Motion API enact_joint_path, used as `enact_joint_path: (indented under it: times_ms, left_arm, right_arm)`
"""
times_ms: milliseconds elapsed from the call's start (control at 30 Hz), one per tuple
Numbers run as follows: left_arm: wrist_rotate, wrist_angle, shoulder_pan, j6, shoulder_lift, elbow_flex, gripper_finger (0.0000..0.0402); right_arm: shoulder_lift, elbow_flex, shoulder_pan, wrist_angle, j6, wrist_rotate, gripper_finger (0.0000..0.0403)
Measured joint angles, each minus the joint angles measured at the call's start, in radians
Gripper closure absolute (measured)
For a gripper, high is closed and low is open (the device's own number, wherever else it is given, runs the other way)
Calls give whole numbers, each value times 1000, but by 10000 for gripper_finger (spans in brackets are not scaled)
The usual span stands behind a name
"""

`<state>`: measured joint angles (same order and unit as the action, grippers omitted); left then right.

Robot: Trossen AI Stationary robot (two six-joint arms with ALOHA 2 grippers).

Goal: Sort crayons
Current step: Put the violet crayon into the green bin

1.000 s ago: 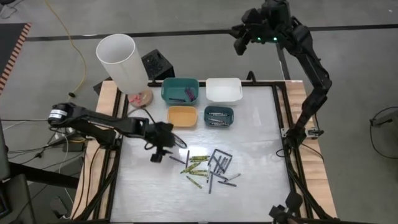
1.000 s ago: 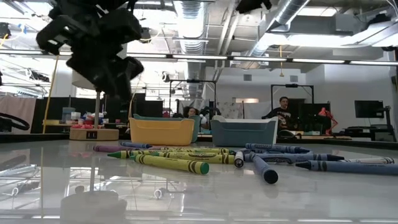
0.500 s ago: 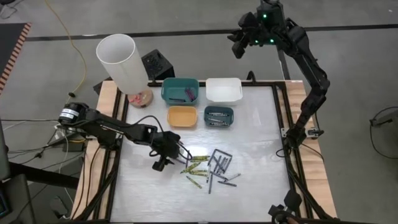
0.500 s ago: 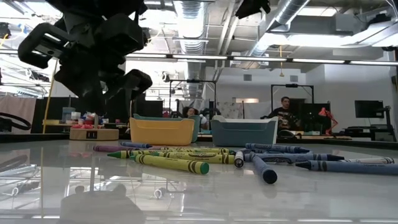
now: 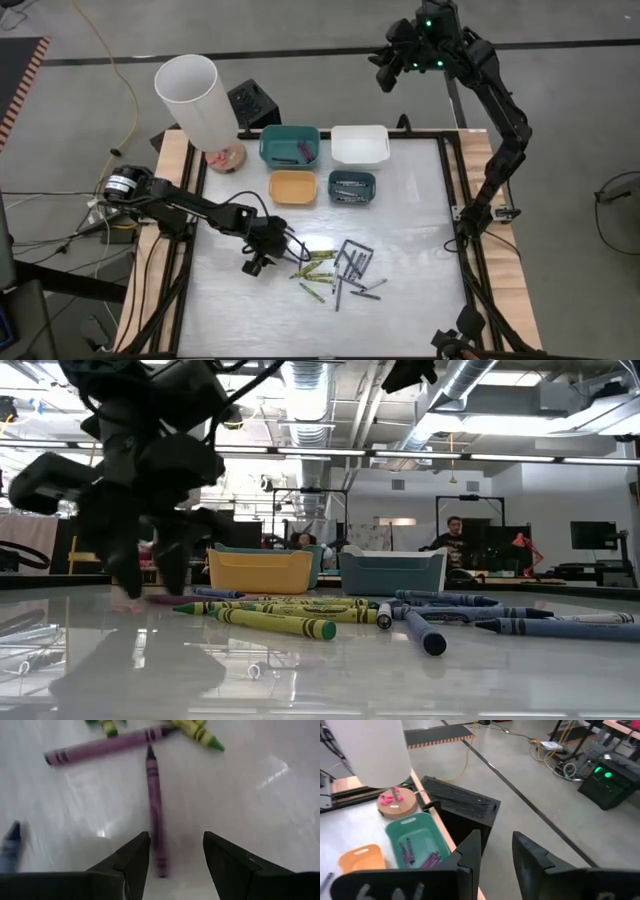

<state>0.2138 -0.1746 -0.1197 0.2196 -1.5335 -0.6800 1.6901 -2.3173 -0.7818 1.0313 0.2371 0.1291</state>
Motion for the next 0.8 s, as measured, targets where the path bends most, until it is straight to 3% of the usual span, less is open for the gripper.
enact_joint_path:
  times_ms: [233, 600, 800]
  left_arm:
    - [51, -8, 42, 4, -22, -4, 243]
    - [39, -21, 55, 48, -65, -5, 386]
    - [46, -25, 56, -25, -52, -4, 391]
  right_arm:
    - [0, 0, 1, 9, 0, 1, 294]
    - [0, 0, 2, 11, -19, 1, 294]
    - [0, 0, 2, 11, -20, 1, 294]
